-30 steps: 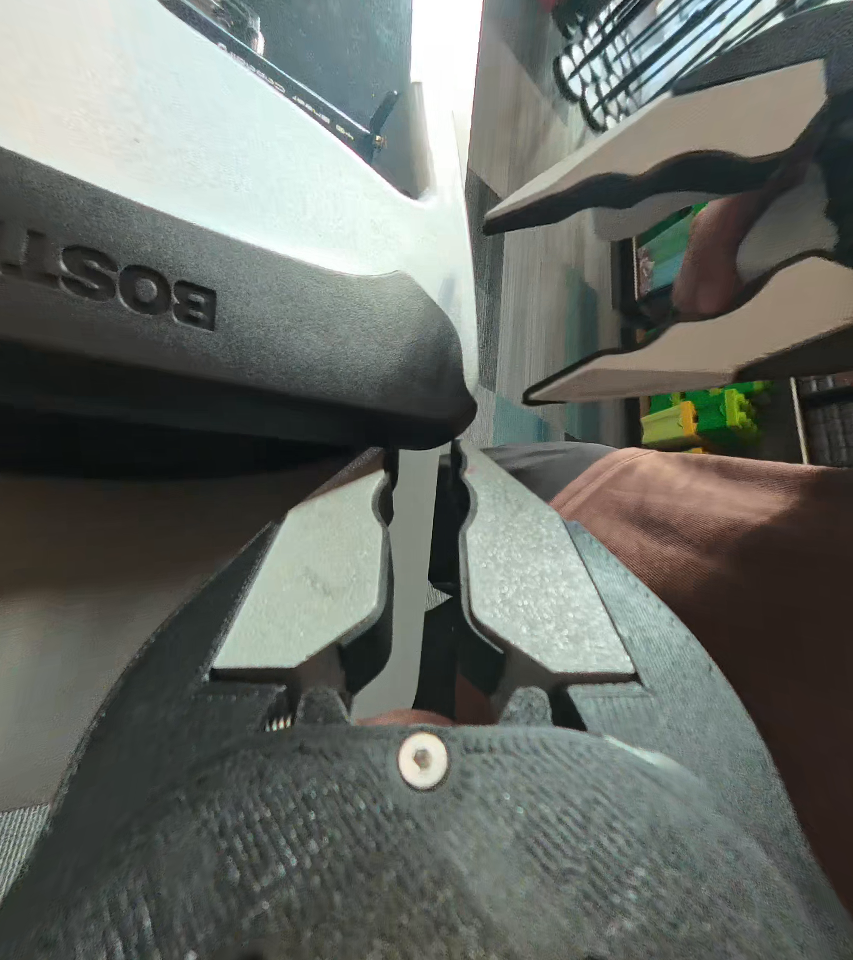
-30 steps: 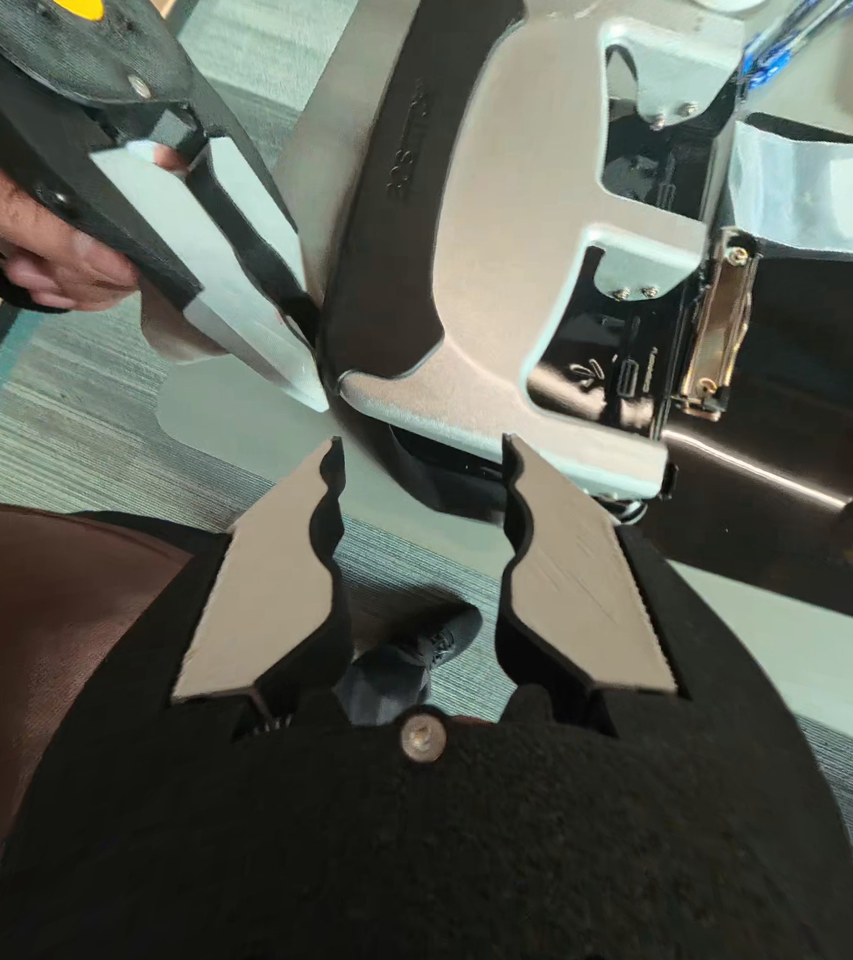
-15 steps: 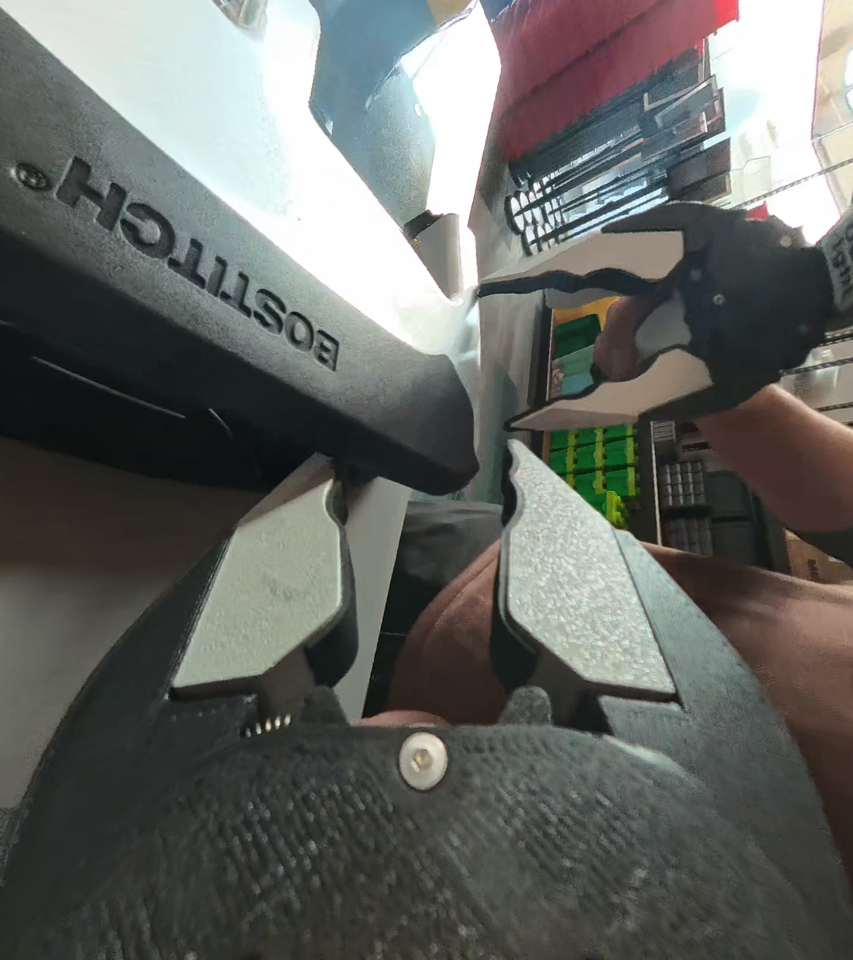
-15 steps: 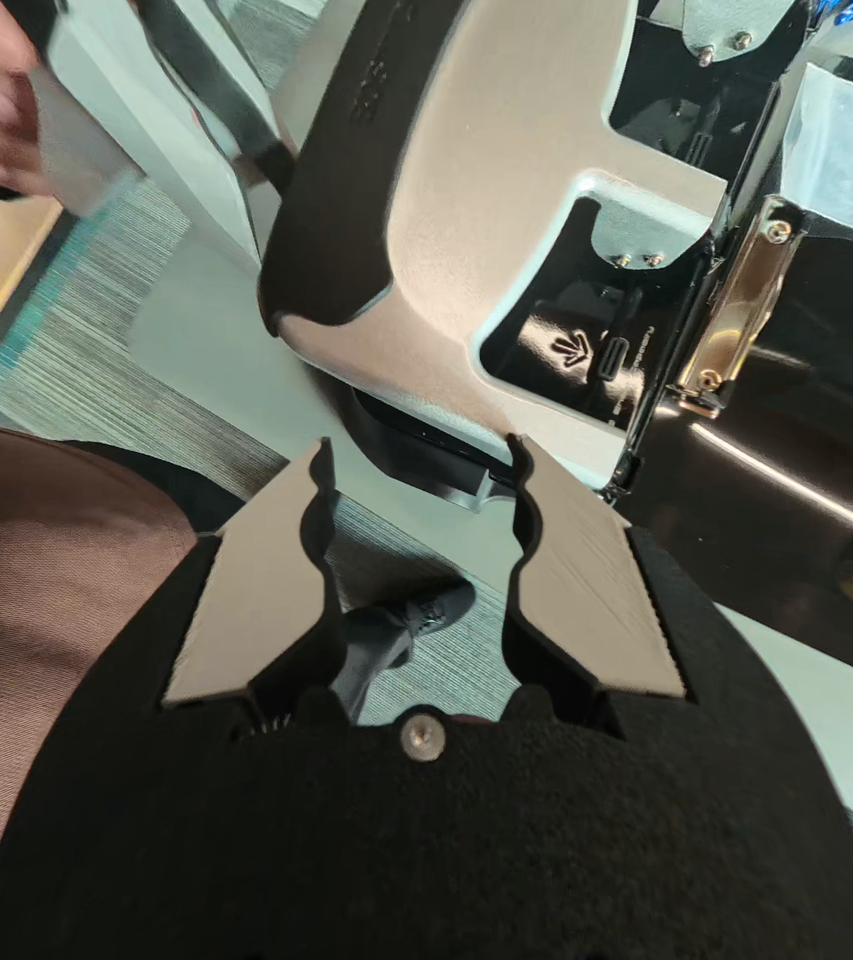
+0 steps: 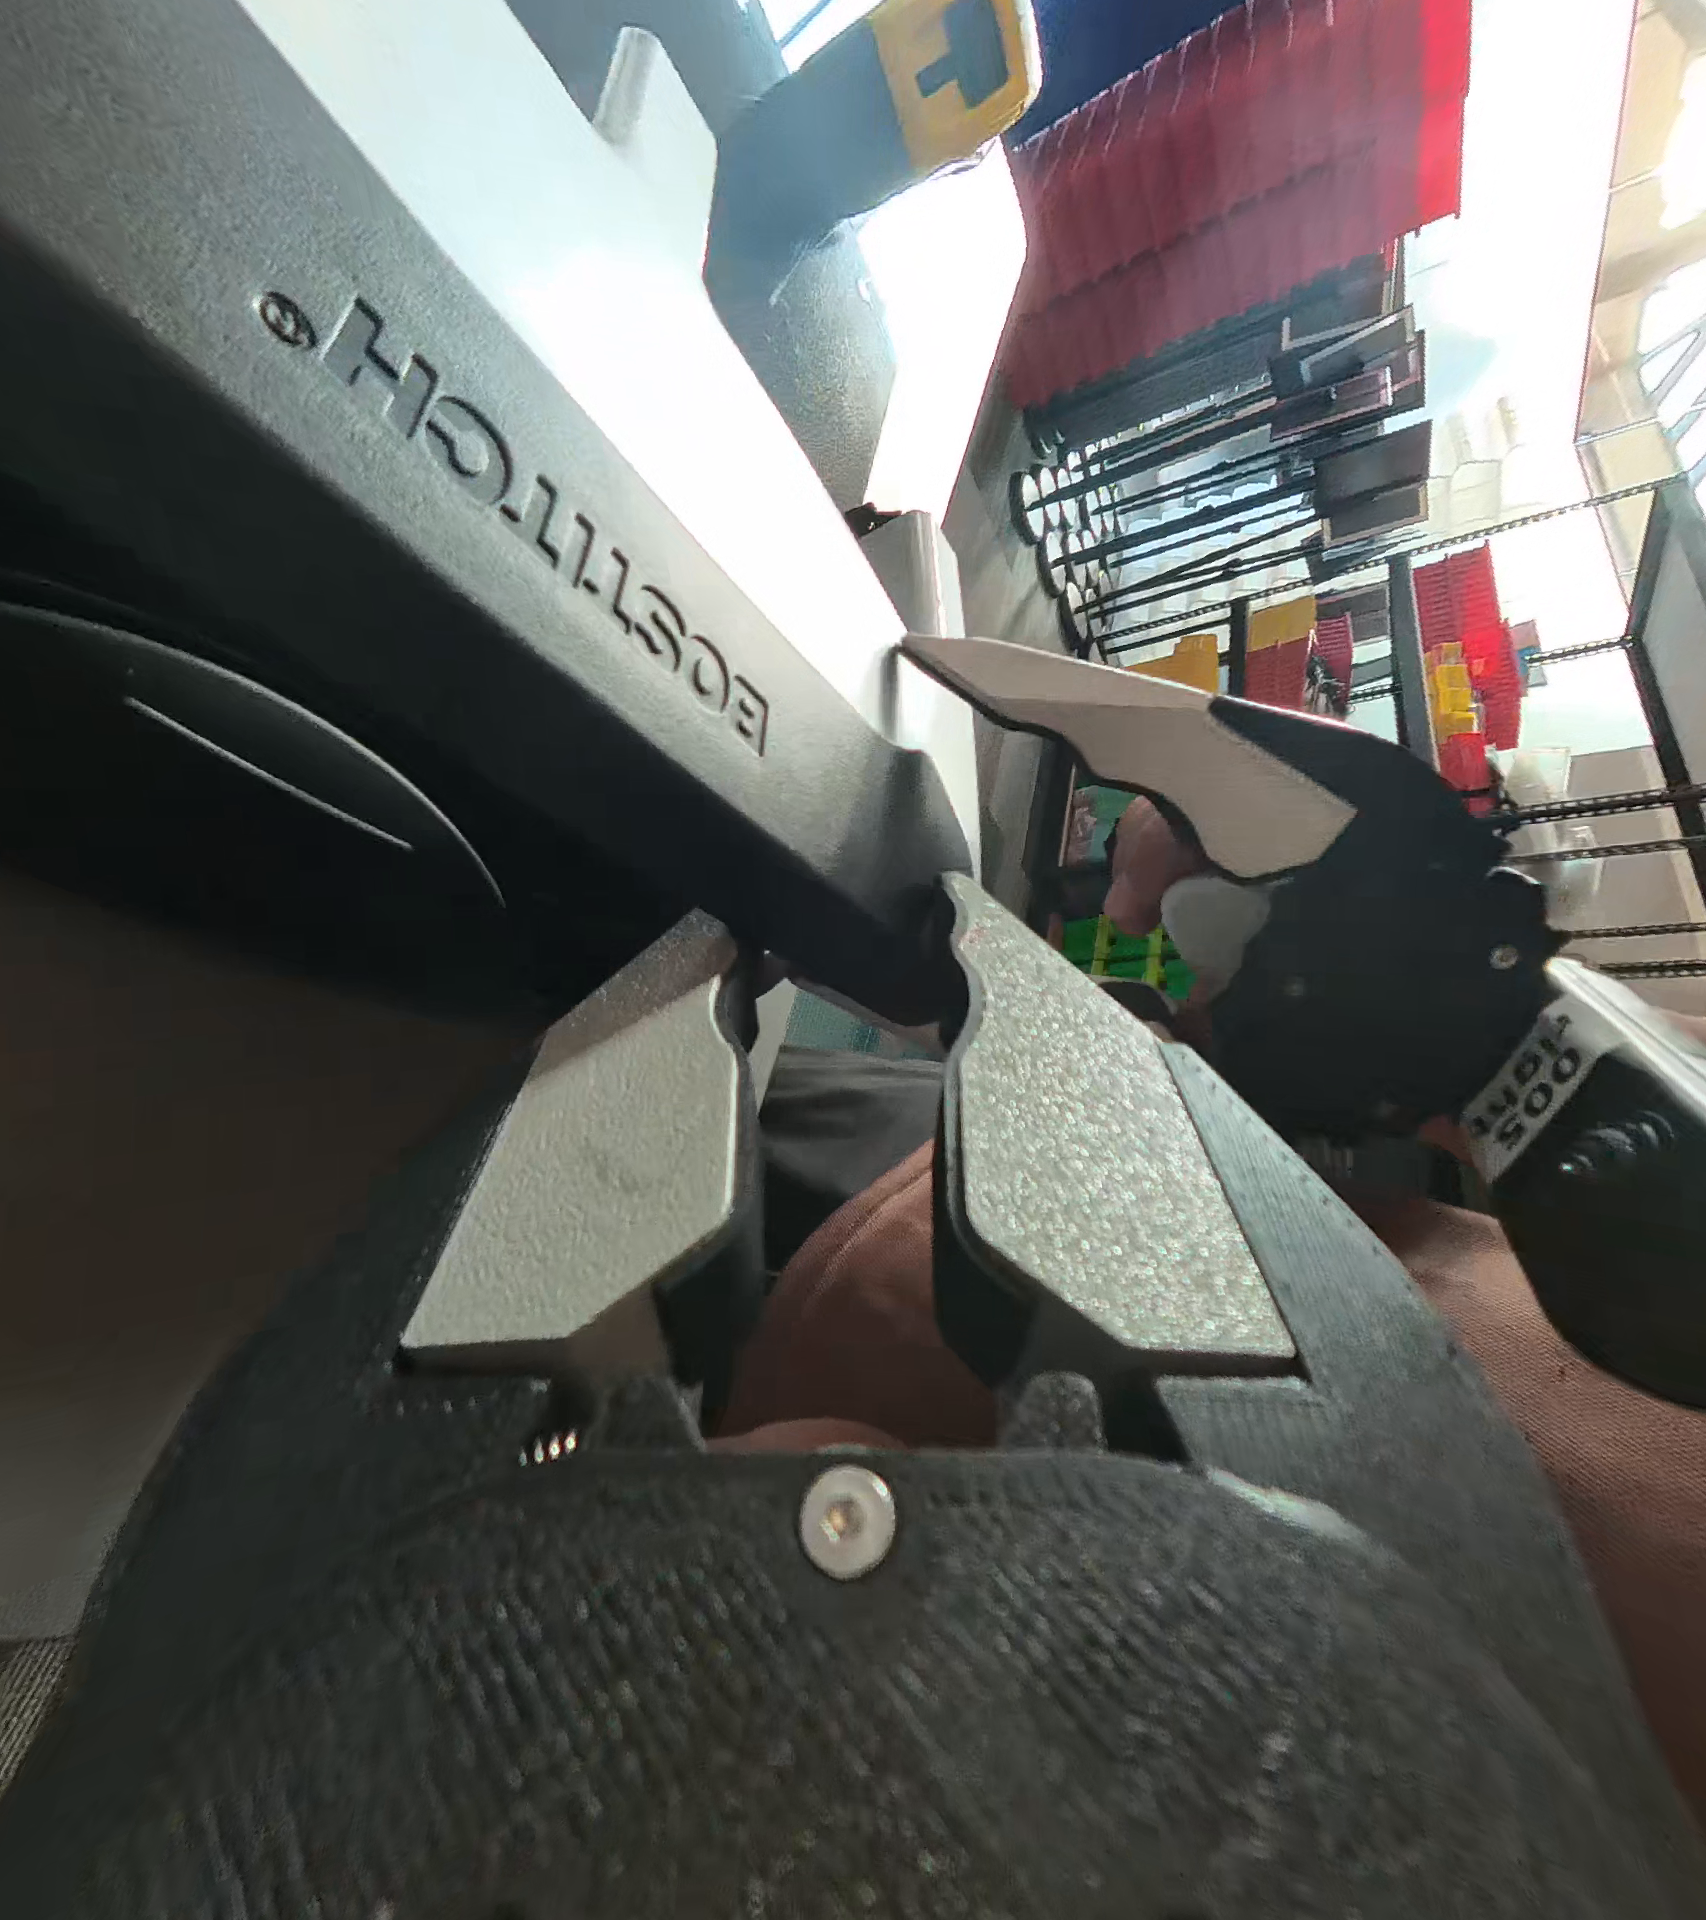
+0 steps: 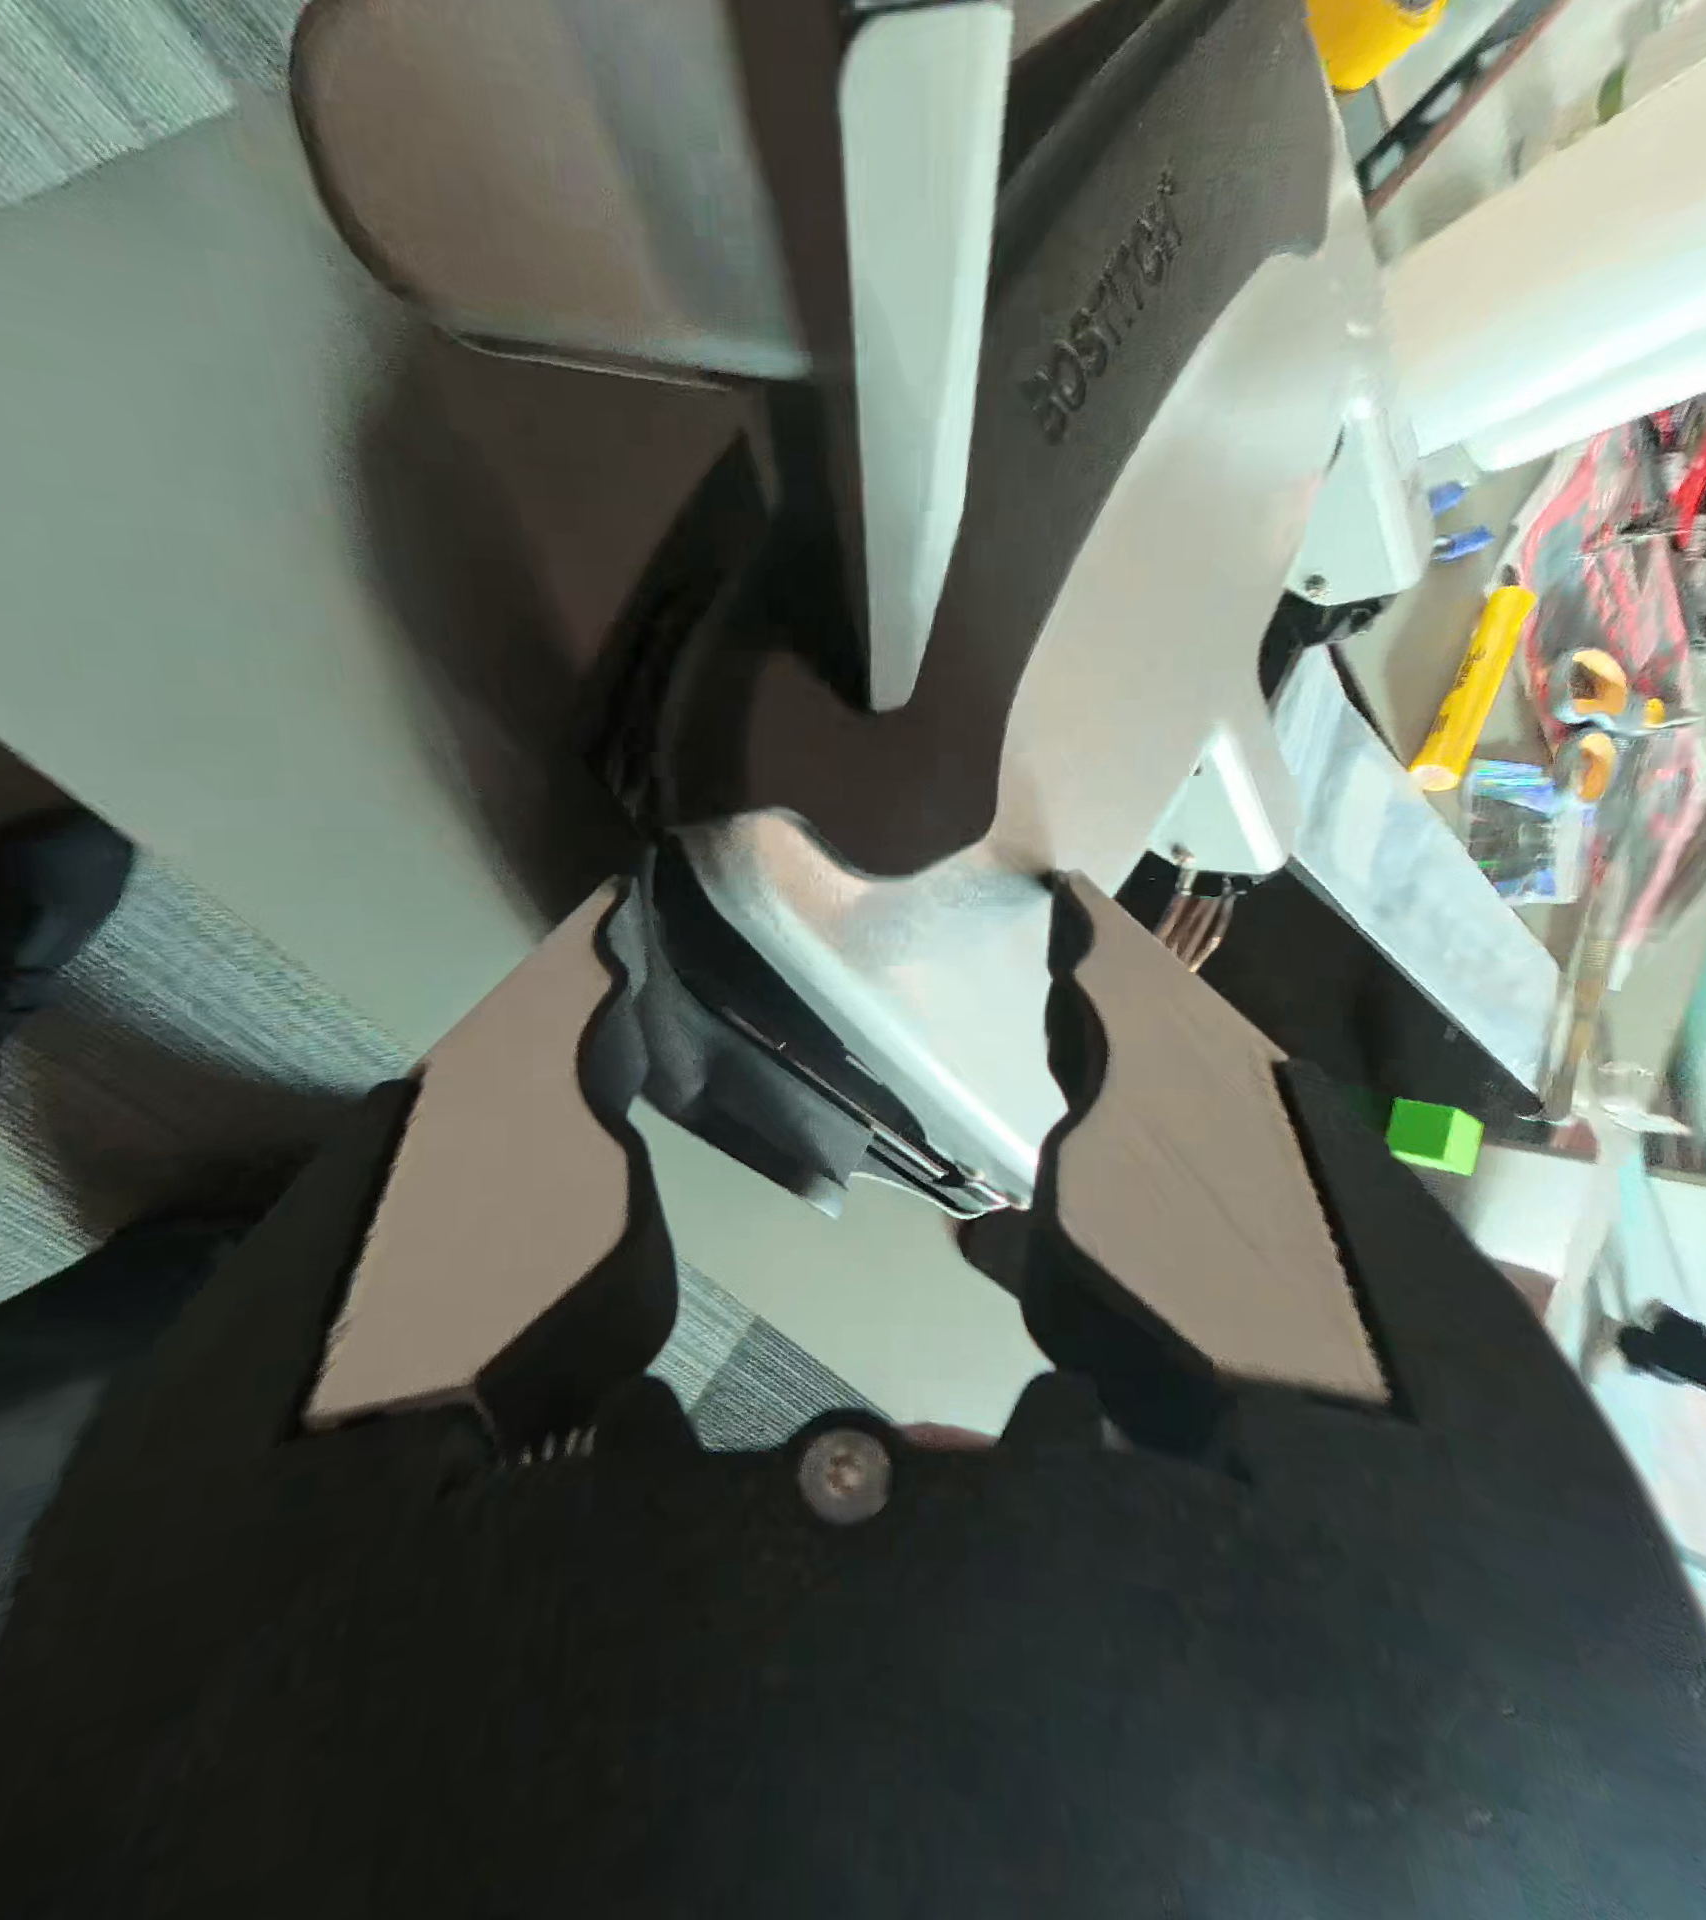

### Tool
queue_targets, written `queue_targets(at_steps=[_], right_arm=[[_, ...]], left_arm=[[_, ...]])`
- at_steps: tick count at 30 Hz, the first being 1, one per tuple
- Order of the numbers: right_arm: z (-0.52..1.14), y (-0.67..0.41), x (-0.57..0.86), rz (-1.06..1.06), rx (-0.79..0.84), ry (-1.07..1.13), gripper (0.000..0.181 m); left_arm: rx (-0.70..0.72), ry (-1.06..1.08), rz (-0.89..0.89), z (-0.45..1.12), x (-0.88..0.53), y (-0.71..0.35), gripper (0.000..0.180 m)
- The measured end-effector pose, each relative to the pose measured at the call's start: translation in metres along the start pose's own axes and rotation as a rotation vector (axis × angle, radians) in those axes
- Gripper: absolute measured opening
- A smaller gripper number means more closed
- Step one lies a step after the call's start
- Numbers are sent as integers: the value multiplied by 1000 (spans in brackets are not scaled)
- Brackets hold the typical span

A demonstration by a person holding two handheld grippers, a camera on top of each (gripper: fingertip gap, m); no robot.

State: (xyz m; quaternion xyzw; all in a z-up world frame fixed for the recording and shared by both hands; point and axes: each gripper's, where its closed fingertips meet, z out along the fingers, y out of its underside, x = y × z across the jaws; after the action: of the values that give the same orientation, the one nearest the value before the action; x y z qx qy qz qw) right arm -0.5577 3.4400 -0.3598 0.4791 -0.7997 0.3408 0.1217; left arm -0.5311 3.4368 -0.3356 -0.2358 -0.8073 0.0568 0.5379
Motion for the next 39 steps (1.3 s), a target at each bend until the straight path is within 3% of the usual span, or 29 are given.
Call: queue_targets(at_steps=[3, 5, 8, 12, 14, 15, 17, 23, 25, 28, 30, 35, 39], right_arm=[[8, -1, 7, -22, -11, 89, 63], [12, 0, 3, -40, -8, 91, 66], [9, 1, 3, -89, 12, 135, 56], [6, 3, 2, -35, 32, 80, 56], [6, 4, 2, 14, 30, 61, 59], [6, 4, 2, 33, 35, 52, 60], [7, 5, 2, 69, 45, 36, 63], [5, 11, -1, 278, 48, -34, 74], [-5, 8, -2, 322, 82, 8, 71], [-32, 5, -14, 428, 172, 33, 33], [-40, 1, -44, 478, 211, -62, 3], [-25, -16, -71, 446, 208, -51, 1], [1, -27, -53, 456, 113, 97, 6]], left_arm=[[2, -6, -13, 0, -7, 6, 33], [15, -3, -14, 0, -12, 10, 34], [34, -28, 75, -6, -14, 10, 36], [37, -456, 709, -48, -37, -20, 49], [-33, -575, 1009, -61, -38, -33, 73], [-100, -611, 1129, -62, -41, -36, 75], [-253, -661, 1327, -59, -52, -39, 82], [-439, -841, 1801, -41, -71, -69, 73], [-521, -878, 1880, -34, -78, -72, 71], [-583, -874, 1926, -28, -82, -70, 64], [-574, -878, 1940, -29, -82, -70, 61], [-651, -862, 1972, -31, -80, -70, 61], [-670, -774, 2013, -27, -75, -70, 60]])
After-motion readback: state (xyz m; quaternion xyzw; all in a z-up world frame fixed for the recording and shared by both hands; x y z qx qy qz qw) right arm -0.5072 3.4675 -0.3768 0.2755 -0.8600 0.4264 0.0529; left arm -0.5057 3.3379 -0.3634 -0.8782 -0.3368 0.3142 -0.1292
